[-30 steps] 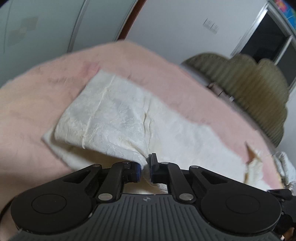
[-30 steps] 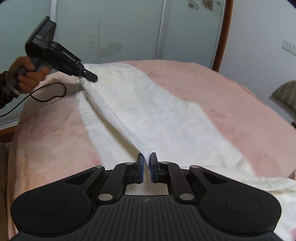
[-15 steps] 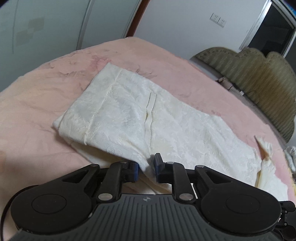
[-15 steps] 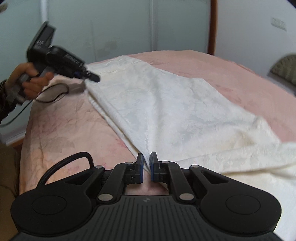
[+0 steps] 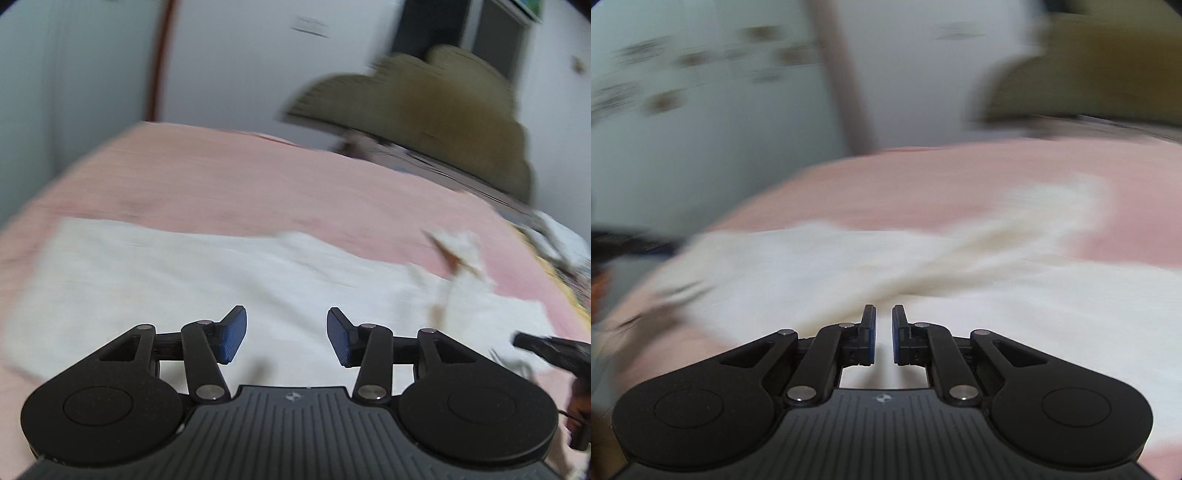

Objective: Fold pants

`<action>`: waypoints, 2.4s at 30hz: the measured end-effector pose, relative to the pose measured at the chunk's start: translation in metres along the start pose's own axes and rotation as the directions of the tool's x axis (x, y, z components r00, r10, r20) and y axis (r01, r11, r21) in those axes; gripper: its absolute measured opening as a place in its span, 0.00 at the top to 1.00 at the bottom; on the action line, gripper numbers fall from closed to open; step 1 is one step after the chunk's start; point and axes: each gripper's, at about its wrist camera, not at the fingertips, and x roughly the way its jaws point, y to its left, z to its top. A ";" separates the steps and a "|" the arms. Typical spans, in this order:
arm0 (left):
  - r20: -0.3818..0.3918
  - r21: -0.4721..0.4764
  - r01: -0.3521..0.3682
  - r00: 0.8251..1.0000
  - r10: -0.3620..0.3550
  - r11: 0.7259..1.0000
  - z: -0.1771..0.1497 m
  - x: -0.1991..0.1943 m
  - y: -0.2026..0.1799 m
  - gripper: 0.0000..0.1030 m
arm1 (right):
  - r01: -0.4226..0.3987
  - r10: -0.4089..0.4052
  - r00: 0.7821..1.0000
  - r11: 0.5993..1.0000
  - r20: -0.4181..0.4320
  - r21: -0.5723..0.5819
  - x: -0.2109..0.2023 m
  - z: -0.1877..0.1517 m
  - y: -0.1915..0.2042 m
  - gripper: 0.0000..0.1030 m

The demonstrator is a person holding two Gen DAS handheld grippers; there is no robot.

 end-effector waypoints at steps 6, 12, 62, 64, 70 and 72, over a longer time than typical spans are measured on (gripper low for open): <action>-0.110 0.172 0.198 0.977 -0.181 0.965 -0.015 0.051 -0.069 0.48 | 0.303 -0.297 0.953 0.940 -0.059 0.157 -0.017 -0.029 -0.068 0.92; -0.117 0.395 0.273 0.962 -0.247 0.877 -0.043 0.078 -0.125 0.35 | 0.335 -0.334 0.942 0.933 -0.023 0.133 0.001 -0.005 -0.051 0.91; 0.028 0.578 0.047 0.997 -0.078 0.814 -0.087 0.131 -0.172 0.27 | -0.030 -0.088 0.984 0.776 0.155 0.631 0.103 0.078 -0.175 0.86; 0.041 0.579 0.032 0.997 -0.068 0.815 -0.088 0.131 -0.171 0.24 | 0.001 -0.096 0.988 0.780 0.118 0.626 0.117 0.082 -0.171 0.85; 0.044 0.565 0.018 0.998 -0.052 0.825 -0.087 0.131 -0.170 0.15 | -0.022 -0.085 0.989 0.718 0.120 0.696 0.137 0.081 -0.177 0.83; 0.039 0.554 0.021 0.998 -0.051 0.832 -0.085 0.132 -0.168 0.12 | -0.037 -0.085 0.987 0.699 0.134 0.714 0.142 0.082 -0.182 0.65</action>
